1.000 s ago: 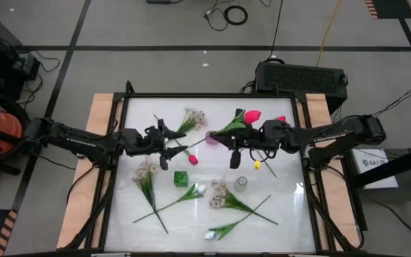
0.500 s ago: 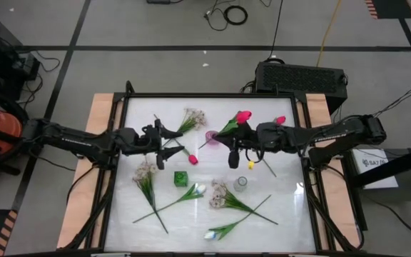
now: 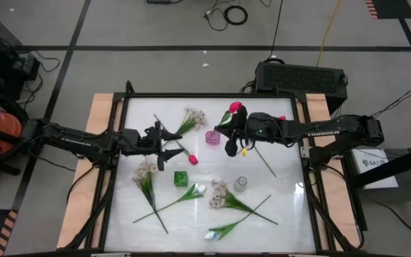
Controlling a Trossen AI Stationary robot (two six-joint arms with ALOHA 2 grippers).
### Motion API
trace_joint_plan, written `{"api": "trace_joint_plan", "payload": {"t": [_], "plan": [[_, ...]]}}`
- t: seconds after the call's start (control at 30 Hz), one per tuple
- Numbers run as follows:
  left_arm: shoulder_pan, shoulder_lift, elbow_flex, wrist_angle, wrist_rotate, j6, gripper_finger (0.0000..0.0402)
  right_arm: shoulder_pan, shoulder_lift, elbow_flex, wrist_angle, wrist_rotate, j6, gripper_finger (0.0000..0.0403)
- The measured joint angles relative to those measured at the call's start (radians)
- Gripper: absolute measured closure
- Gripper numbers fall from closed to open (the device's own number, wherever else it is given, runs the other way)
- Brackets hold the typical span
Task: Sort flowers into vase by color
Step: Put the bottom right red flower into the purple vase
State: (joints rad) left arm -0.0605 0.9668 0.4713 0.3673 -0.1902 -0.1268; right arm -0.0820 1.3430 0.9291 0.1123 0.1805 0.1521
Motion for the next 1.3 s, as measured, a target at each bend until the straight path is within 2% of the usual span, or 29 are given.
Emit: {"api": "trace_joint_plan", "payload": {"t": [0.47, 0.63, 0.9, 1.3], "plan": [[-0.001, 0.0, 0.0, -0.045, 0.003, -0.003, 0.0146, -0.091, 0.0, -0.061, -0.011, -0.004, -0.006, 0.0402], [-0.013, 0.0, 0.0, -0.049, 0.005, -0.025, 0.0146, -0.112, -0.015, -0.061, 0.014, -0.057, -0.007, 0.0402], [-0.027, 0.0, 0.0, -0.051, 0.007, -0.024, 0.0146, -0.132, -0.038, -0.061, 0.011, -0.058, -0.022, 0.0402], [-0.027, 0.0, 0.0, -0.056, 0.007, -0.014, 0.0146, -0.141, 0.024, -0.061, 0.02, -0.057, -0.017, 0.0402]]}}
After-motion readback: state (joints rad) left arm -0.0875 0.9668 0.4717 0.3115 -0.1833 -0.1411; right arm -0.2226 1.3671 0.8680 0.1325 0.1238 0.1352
